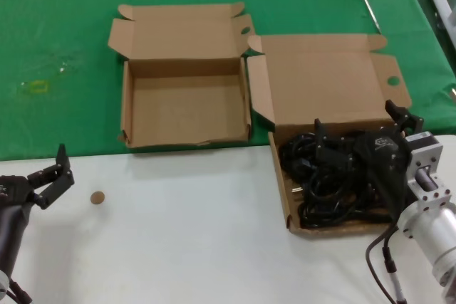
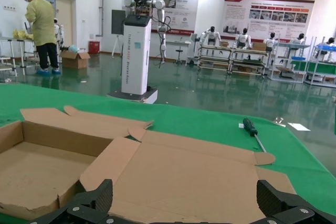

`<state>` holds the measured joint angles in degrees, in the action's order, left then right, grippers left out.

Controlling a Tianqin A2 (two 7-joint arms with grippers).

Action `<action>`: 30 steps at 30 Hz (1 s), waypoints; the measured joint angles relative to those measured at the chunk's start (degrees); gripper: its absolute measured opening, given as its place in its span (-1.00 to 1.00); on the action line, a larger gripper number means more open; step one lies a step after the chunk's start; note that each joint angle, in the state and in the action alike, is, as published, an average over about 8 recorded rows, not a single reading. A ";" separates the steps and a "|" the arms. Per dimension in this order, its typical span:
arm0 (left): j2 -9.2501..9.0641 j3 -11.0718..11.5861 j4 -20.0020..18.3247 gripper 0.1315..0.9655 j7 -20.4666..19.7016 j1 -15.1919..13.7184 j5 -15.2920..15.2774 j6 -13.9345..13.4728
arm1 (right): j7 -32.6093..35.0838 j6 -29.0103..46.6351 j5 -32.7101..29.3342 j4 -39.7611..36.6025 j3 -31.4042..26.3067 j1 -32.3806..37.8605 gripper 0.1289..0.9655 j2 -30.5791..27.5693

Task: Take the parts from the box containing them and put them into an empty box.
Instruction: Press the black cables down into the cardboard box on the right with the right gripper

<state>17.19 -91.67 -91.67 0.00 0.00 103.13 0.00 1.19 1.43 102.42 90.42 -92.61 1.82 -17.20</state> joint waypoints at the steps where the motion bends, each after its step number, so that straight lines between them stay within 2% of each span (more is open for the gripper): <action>1: 0.00 0.00 0.00 0.86 0.00 0.00 0.00 0.00 | 0.00 0.00 0.00 0.00 0.00 0.00 1.00 0.00; 5: 0.00 0.00 0.00 0.86 0.00 0.00 0.00 0.00 | 0.04 0.16 0.00 0.07 0.09 -0.06 1.00 0.11; 14: 0.00 0.00 0.00 0.56 0.00 0.00 -0.01 0.00 | -0.32 0.20 0.32 0.48 -0.53 0.09 1.00 -0.43; 21: 0.00 0.00 0.00 0.14 0.00 0.00 -0.01 0.00 | -1.22 -1.73 1.76 0.38 -3.48 1.45 1.00 -4.05; 23: 0.00 0.00 0.00 0.08 0.00 0.00 -0.01 0.00 | -1.32 -2.54 2.58 0.28 -4.79 1.93 1.00 -5.65; 30: 0.00 0.00 0.00 -0.37 0.00 0.00 0.00 0.00 | -0.79 -4.53 5.53 -0.43 -9.67 3.92 1.00 -12.38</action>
<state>17.19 -91.68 -91.67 0.00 0.00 103.13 0.00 0.40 -3.10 107.95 90.00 -102.28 5.74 -29.58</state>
